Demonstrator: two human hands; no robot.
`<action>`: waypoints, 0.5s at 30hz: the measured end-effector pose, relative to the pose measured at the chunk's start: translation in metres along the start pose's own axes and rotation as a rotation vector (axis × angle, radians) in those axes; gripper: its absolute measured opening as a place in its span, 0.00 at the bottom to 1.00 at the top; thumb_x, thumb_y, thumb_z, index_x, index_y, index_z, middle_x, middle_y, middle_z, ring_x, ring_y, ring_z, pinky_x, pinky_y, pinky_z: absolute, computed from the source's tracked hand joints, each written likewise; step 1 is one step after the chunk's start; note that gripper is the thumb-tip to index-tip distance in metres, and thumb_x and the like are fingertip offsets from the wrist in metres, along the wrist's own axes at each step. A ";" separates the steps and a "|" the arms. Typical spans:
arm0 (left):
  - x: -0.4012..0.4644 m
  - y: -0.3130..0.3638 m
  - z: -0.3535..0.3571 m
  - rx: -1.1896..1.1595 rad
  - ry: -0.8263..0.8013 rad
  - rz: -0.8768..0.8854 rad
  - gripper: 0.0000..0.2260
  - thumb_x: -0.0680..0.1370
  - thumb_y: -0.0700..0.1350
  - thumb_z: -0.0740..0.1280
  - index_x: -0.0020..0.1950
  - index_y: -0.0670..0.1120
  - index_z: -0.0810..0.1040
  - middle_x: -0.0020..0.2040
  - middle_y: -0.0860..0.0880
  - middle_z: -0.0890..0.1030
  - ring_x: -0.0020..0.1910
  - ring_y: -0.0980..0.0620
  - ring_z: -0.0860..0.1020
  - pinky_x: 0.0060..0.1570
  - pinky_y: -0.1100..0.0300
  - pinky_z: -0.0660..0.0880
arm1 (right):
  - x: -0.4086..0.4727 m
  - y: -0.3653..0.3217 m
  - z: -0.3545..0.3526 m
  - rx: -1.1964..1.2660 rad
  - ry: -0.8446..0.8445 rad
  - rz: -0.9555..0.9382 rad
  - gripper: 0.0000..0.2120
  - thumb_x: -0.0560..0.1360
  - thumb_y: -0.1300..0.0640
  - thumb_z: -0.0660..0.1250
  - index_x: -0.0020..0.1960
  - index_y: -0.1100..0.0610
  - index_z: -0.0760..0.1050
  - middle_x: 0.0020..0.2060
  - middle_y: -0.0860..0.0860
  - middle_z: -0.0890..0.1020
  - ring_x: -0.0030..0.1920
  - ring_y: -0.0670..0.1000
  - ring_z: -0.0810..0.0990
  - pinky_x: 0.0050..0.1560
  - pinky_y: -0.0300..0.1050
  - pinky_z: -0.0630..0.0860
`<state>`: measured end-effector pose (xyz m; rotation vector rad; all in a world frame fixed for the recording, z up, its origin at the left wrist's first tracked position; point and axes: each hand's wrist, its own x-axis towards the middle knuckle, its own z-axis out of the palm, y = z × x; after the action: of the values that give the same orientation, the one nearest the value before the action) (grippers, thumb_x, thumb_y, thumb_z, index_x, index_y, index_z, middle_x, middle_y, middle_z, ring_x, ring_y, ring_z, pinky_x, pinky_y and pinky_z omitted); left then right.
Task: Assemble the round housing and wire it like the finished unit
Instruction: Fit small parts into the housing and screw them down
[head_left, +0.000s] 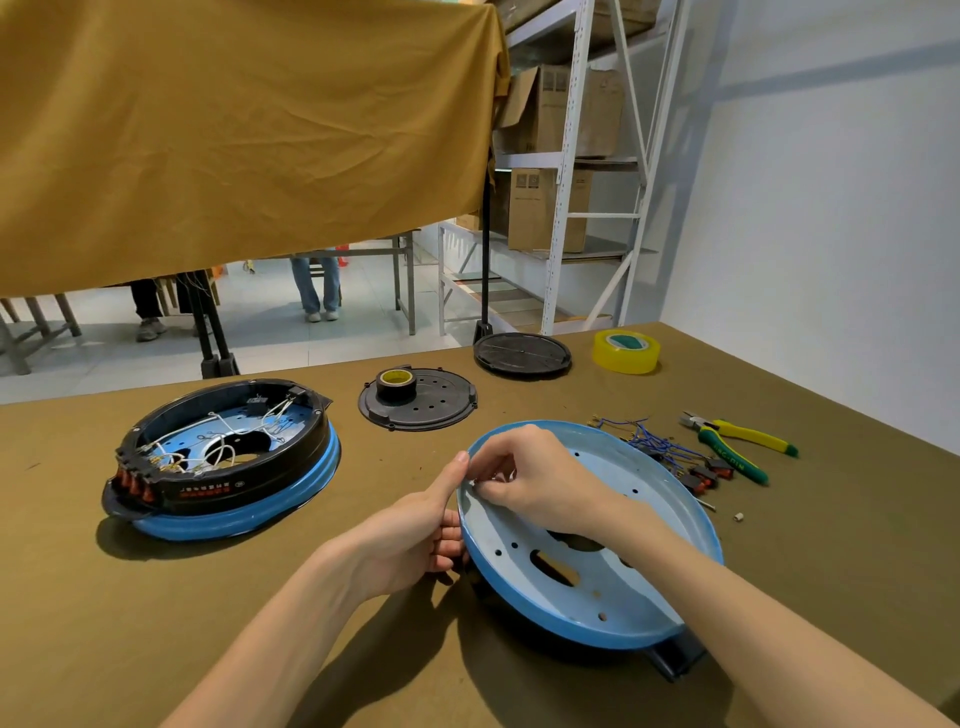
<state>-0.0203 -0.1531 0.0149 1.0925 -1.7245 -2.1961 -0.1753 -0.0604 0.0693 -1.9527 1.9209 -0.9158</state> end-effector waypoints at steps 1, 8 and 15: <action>0.000 0.000 0.000 -0.002 -0.005 0.003 0.38 0.59 0.80 0.66 0.43 0.45 0.73 0.33 0.50 0.68 0.30 0.54 0.67 0.35 0.61 0.68 | 0.000 0.002 0.000 0.029 0.028 0.012 0.08 0.76 0.63 0.72 0.52 0.55 0.87 0.43 0.47 0.87 0.43 0.44 0.84 0.44 0.38 0.80; 0.000 -0.001 -0.001 0.015 0.000 0.000 0.38 0.62 0.79 0.64 0.46 0.44 0.76 0.32 0.50 0.71 0.30 0.55 0.69 0.35 0.62 0.70 | 0.001 0.005 0.004 -0.029 0.057 0.024 0.03 0.75 0.57 0.75 0.47 0.52 0.87 0.38 0.45 0.85 0.40 0.44 0.81 0.39 0.38 0.78; -0.001 0.001 0.000 0.021 -0.002 0.001 0.39 0.62 0.79 0.64 0.46 0.43 0.76 0.32 0.50 0.70 0.30 0.55 0.69 0.36 0.62 0.70 | -0.002 0.007 0.009 -0.041 0.060 0.041 0.02 0.77 0.54 0.73 0.48 0.49 0.81 0.40 0.41 0.81 0.40 0.39 0.78 0.38 0.32 0.72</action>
<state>-0.0198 -0.1530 0.0160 1.0941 -1.7527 -2.1842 -0.1759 -0.0612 0.0580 -1.9211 2.0205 -0.9411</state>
